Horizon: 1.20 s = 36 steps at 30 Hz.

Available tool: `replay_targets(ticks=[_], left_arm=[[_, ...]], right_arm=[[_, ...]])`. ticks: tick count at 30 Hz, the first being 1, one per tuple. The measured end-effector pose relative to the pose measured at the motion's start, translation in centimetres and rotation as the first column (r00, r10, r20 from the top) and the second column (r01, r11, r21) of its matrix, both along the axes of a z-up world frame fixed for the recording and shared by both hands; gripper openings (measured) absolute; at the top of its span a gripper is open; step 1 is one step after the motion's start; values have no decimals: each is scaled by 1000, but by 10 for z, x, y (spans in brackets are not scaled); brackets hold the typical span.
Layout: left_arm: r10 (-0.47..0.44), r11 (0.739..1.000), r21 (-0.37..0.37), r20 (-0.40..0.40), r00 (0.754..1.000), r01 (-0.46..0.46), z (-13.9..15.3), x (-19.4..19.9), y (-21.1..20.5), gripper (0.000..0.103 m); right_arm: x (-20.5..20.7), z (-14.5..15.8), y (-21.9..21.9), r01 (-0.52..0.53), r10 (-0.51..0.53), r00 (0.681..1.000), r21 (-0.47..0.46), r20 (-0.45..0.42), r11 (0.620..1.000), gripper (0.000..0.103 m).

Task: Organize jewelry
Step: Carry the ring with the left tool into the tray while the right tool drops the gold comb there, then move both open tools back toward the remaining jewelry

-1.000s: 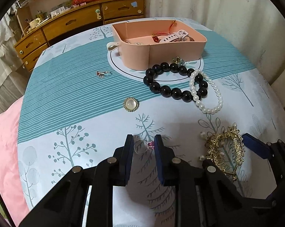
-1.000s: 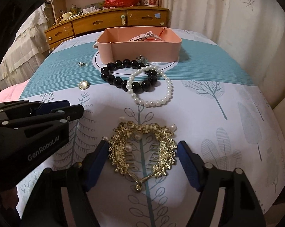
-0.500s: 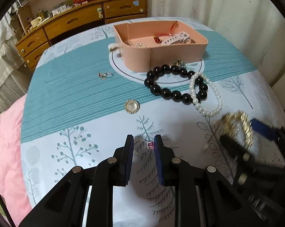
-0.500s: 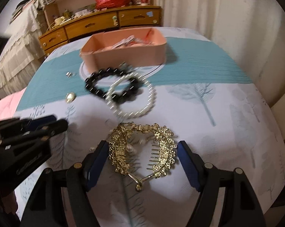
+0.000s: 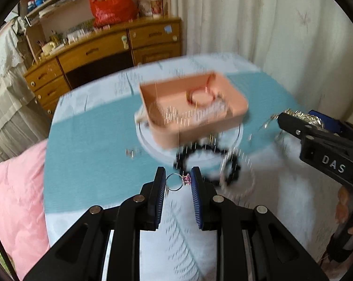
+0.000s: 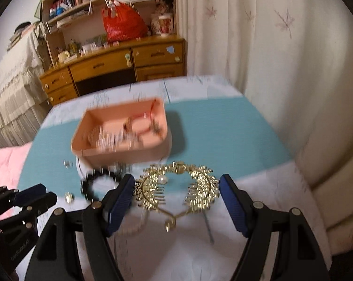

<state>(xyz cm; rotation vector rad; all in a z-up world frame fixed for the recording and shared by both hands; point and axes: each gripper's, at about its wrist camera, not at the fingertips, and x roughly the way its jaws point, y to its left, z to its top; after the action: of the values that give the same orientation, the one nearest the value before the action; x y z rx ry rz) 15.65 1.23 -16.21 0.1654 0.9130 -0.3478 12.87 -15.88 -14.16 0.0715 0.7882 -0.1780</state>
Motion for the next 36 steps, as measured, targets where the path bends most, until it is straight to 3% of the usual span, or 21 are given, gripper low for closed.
replay_targets(ticks=[7, 14, 19, 22, 24, 26, 27, 32, 36], left_arm=[[6, 999, -50, 97, 995, -1, 31, 34, -20, 20], [58, 997, -63, 161, 985, -48, 42, 67, -34, 20], [107, 992, -83, 144, 984, -96, 36, 86, -33, 20], [110, 992, -67, 121, 986, -103, 30, 93, -35, 20], [131, 991, -44, 90, 987, -127, 25, 97, -35, 39], [139, 990, -41, 70, 988, -136, 22, 98, -34, 58], [147, 989, -38, 80, 986, -145, 23, 97, -32, 63], [139, 990, -27, 78, 987, -137, 26, 89, -27, 71], [143, 989, -26, 48, 989, -142, 22, 82, -17, 71]], right_arm=[[40, 36, -4, -83, 81, 991, 8, 106, 997, 75], [78, 55, 5, -222, 217, 959, 6, 184, 975, 75], [97, 49, 9, -315, 303, 939, 52, 163, 948, 75], [108, 38, 7, -337, 327, 940, 117, 99, 934, 75], [114, 30, 2, -328, 325, 945, 166, 48, 930, 75], [115, 28, -4, -316, 312, 949, 190, 51, 929, 75], [115, 28, -6, -313, 309, 950, 192, 53, 930, 75], [110, 32, -10, -303, 298, 953, 148, 57, 942, 75], [99, 36, -13, -276, 269, 961, 145, 68, 950, 75]])
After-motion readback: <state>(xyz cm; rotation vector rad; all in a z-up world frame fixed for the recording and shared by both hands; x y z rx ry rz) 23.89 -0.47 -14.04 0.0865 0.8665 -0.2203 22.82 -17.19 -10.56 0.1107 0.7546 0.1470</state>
